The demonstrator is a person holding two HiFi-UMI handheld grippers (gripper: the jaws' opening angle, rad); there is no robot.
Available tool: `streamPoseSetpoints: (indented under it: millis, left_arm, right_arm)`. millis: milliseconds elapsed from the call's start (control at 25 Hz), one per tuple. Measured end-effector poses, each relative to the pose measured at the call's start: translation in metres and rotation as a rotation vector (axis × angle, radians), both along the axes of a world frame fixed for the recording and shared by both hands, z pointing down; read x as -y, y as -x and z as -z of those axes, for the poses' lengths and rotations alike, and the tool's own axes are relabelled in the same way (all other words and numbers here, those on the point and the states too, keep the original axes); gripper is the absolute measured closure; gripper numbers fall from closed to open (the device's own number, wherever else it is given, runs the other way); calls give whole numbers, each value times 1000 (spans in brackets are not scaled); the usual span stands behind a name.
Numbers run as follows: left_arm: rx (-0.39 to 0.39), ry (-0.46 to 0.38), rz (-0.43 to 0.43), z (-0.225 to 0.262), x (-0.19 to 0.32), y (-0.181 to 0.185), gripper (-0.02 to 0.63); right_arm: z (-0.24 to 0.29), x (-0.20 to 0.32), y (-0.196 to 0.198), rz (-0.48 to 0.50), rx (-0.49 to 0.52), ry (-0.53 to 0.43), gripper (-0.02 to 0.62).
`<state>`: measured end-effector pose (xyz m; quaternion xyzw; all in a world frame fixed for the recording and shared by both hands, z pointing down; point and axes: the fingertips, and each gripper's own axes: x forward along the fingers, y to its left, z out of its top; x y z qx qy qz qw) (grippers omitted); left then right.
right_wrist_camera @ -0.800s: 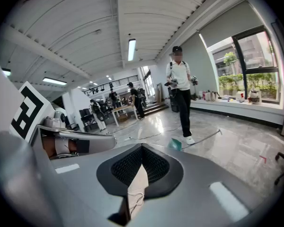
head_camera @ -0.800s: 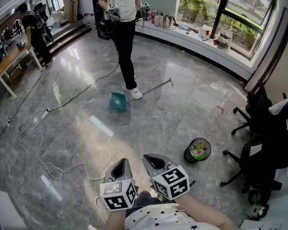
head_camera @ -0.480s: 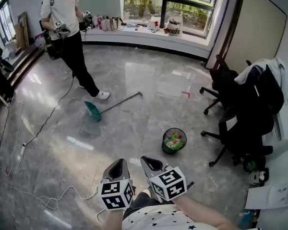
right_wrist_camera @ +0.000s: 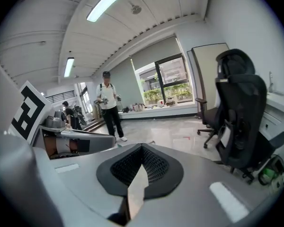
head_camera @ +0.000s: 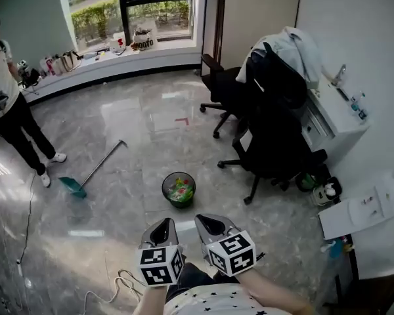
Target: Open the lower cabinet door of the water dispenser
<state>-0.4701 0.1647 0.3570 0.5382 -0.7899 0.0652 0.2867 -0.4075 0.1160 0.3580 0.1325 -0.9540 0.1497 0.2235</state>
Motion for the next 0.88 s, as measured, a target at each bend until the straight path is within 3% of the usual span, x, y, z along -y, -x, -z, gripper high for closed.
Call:
streamPoseSetpoints:
  millis: [400,880]
  left_arm:
    - [-14,-8,-324,-12,139,-202,600]
    - [26,33,-969,-34,252,-475,600]
  right_arm:
    - [-14,115,-212,-319,-17,-4,601]
    - [-38,187,-475,-946,-10,45,601]
